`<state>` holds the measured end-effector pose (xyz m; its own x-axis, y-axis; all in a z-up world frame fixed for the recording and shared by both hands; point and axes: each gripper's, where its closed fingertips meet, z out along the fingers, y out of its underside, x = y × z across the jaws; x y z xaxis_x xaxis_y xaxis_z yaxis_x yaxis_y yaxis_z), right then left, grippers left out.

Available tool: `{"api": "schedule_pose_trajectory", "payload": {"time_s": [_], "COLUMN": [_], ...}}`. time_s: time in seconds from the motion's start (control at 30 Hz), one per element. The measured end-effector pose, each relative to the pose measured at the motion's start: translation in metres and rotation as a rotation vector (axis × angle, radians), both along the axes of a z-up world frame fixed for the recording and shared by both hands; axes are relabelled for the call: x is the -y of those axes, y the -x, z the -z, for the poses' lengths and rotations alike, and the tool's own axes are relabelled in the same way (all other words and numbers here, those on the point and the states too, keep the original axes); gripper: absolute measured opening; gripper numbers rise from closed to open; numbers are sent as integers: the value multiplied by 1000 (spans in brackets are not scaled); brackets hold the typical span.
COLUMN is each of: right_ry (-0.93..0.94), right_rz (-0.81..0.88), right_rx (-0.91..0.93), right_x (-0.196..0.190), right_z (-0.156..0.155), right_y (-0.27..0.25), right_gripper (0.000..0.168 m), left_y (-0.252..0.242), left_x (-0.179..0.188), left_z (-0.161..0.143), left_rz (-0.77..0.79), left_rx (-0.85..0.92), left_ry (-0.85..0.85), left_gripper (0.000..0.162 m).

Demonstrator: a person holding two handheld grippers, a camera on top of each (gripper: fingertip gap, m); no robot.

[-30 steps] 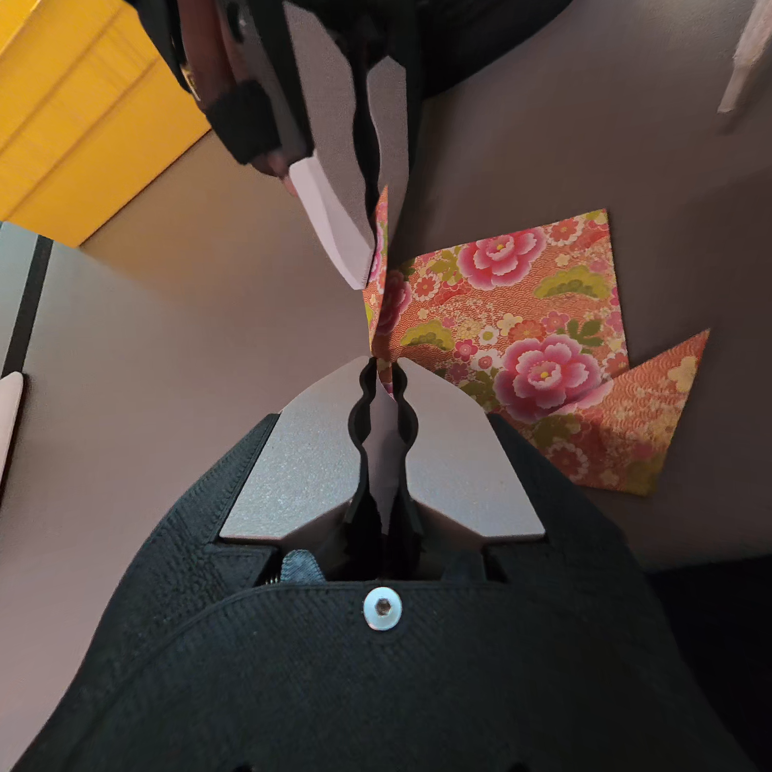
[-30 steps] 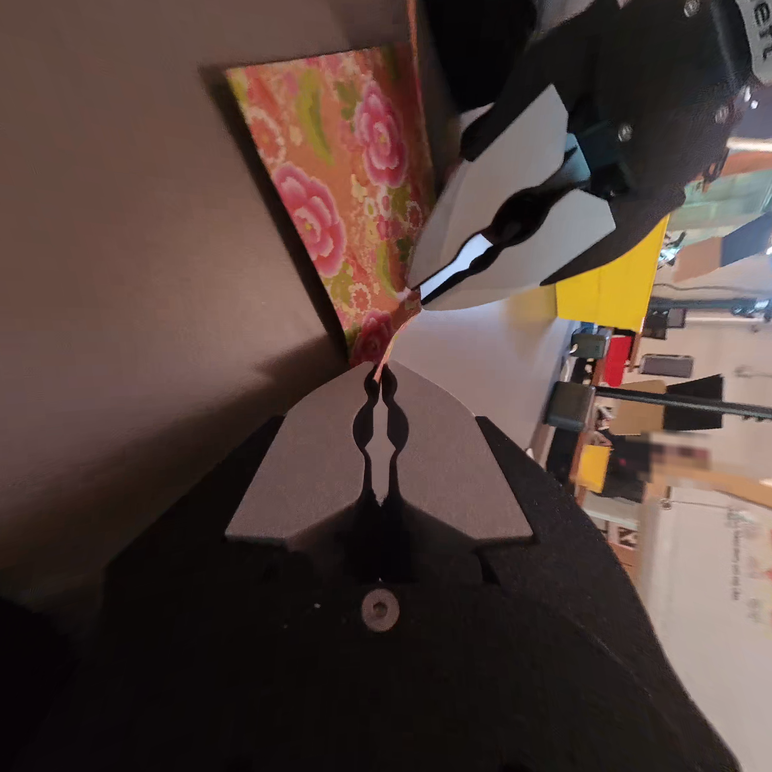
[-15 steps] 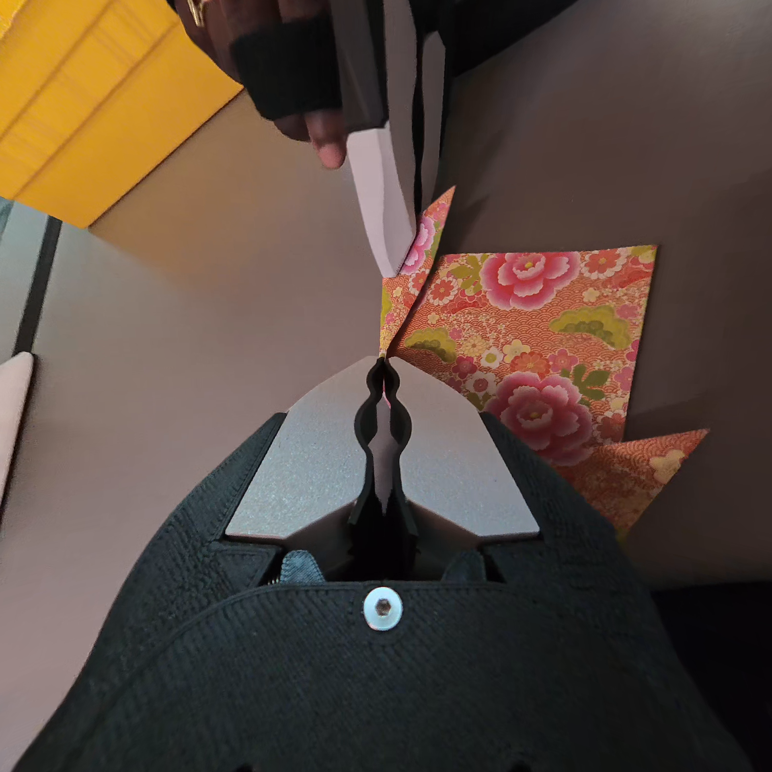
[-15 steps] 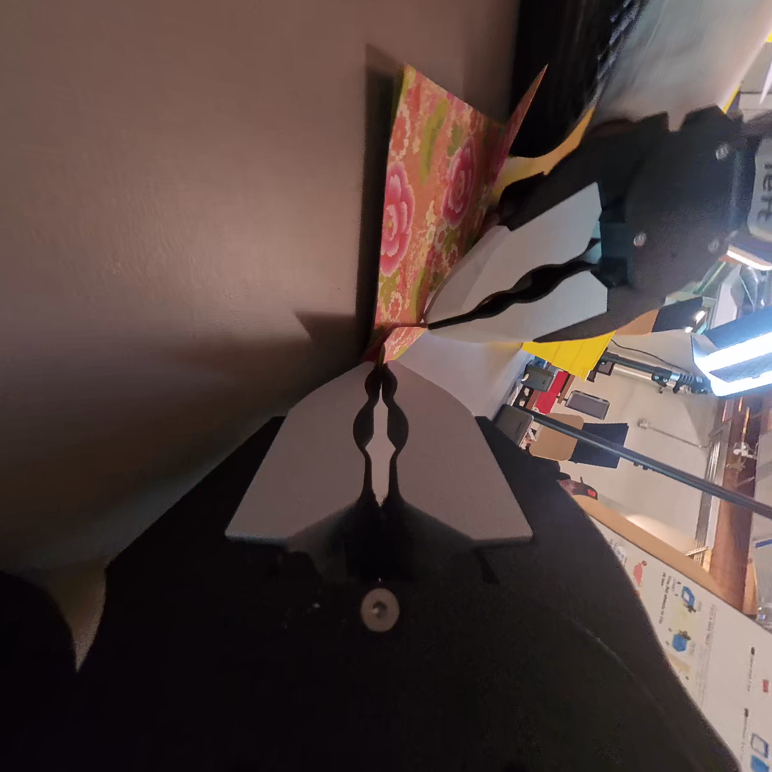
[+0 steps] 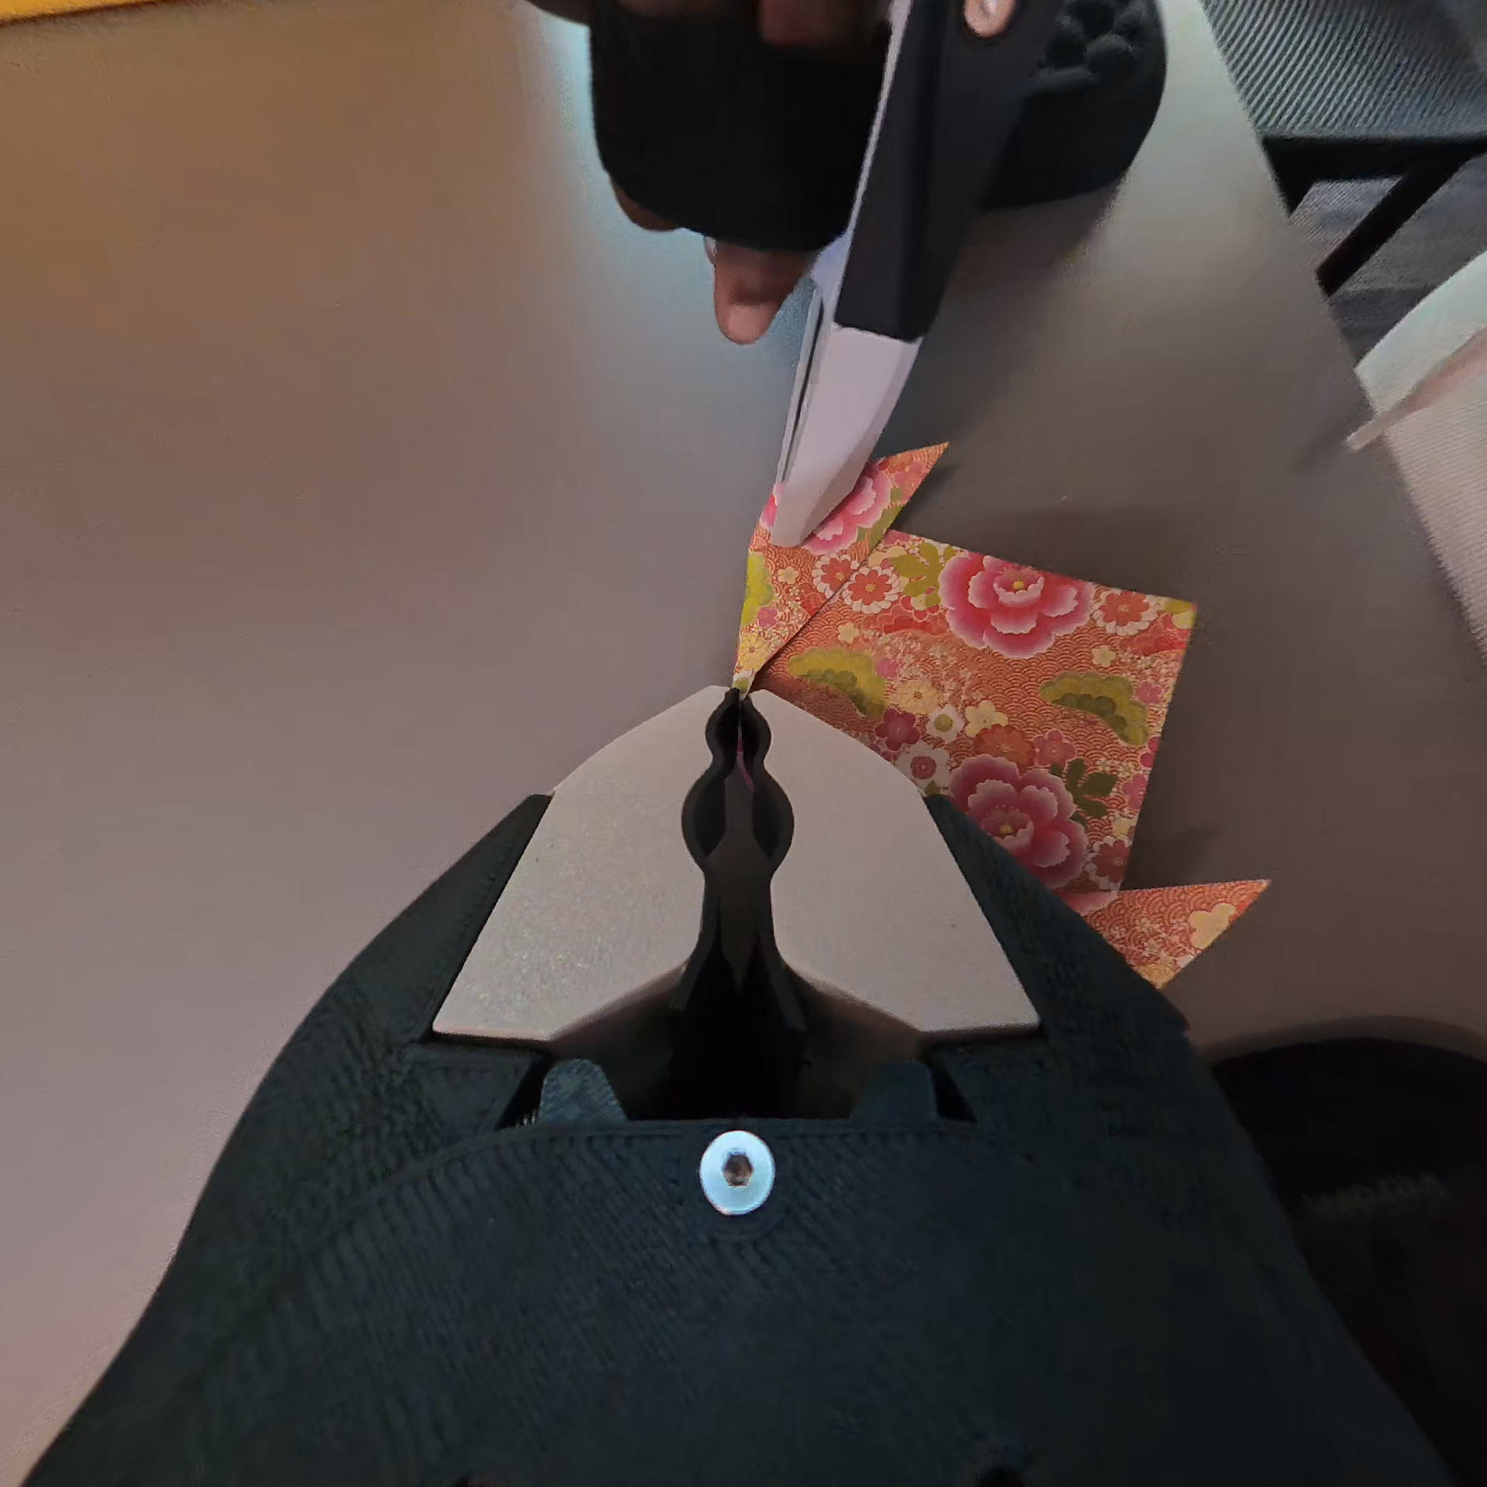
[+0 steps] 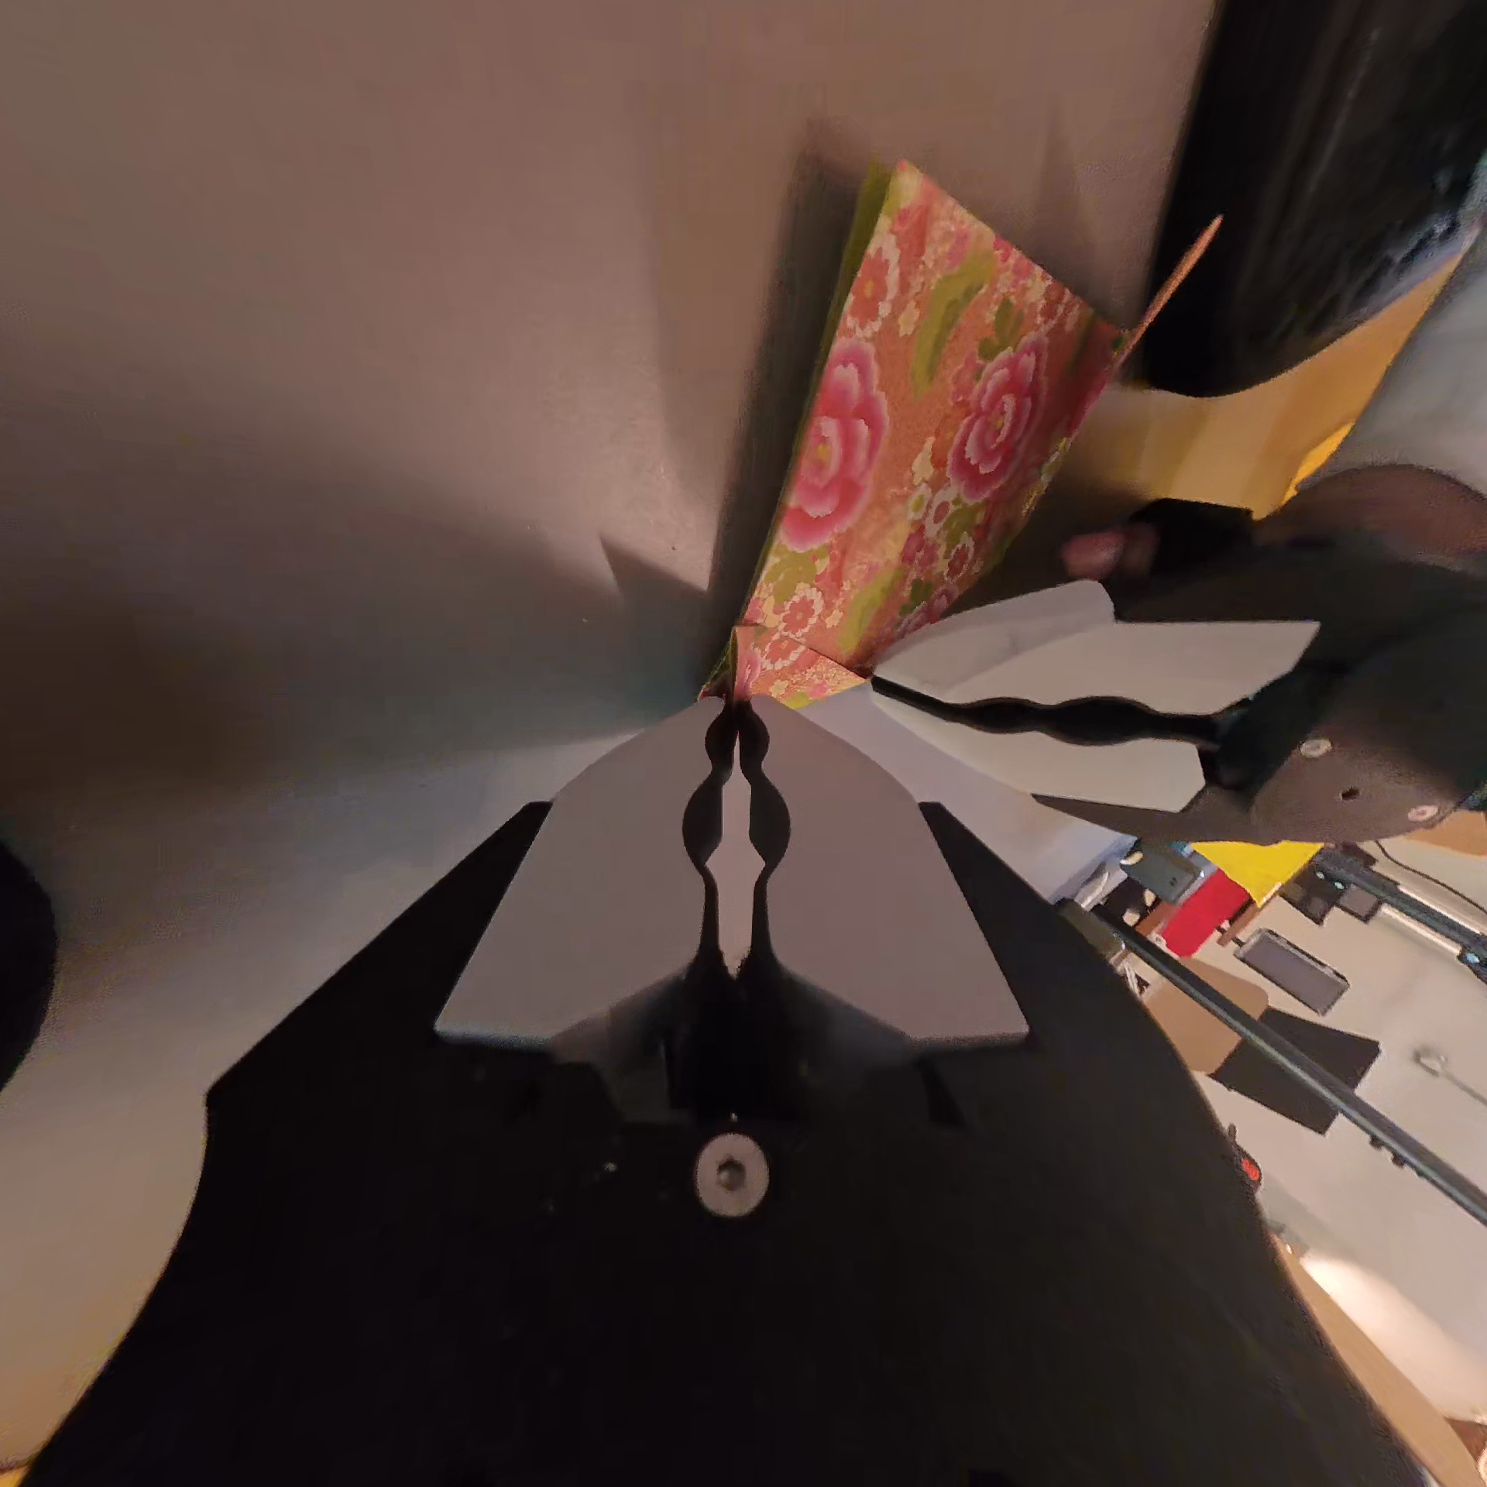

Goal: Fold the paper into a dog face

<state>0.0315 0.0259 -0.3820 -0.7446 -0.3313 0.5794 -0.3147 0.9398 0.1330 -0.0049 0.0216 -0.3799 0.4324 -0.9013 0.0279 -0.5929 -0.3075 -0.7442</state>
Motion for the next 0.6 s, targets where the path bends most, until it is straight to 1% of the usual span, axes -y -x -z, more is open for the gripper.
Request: {"api": "schedule_pose_trajectory", "payload": {"time_s": [0.07, 0.13, 0.2, 0.27, 0.4, 0.47, 0.6], "right_ry": [-8, -15, -20, -32, -41, -58, -79], "right_rz": [-11, -21, -20, -24, -25, -32, -47], "right_rx": [11, 6, -2, -13, -28, -43, -75], "right_x": [0, 0, 0, 0, 0, 0, 0], "right_z": [0, 0, 0, 0, 0, 0, 0], "right_y": [0, 0, 0, 1, 0, 0, 0], "right_gripper": [0, 0, 0, 0, 0, 0, 0], "left_y": [4, 12, 17, 11, -14, -11, -9], "left_x": [-4, -14, -20, -18, -14, -15, -10], "left_z": [-10, -27, -36, -30, -8, 3, 3], "left_rz": [-39, -125, -199, -197, -146, -134, -80], "left_rx": [80, 181, 200, 137, 20, -59, -67], "left_ry": [16, -12, -21, -14, 3, -14, -48], "left_gripper": [4, 6, 6, 7, 7, 1, 0]}}
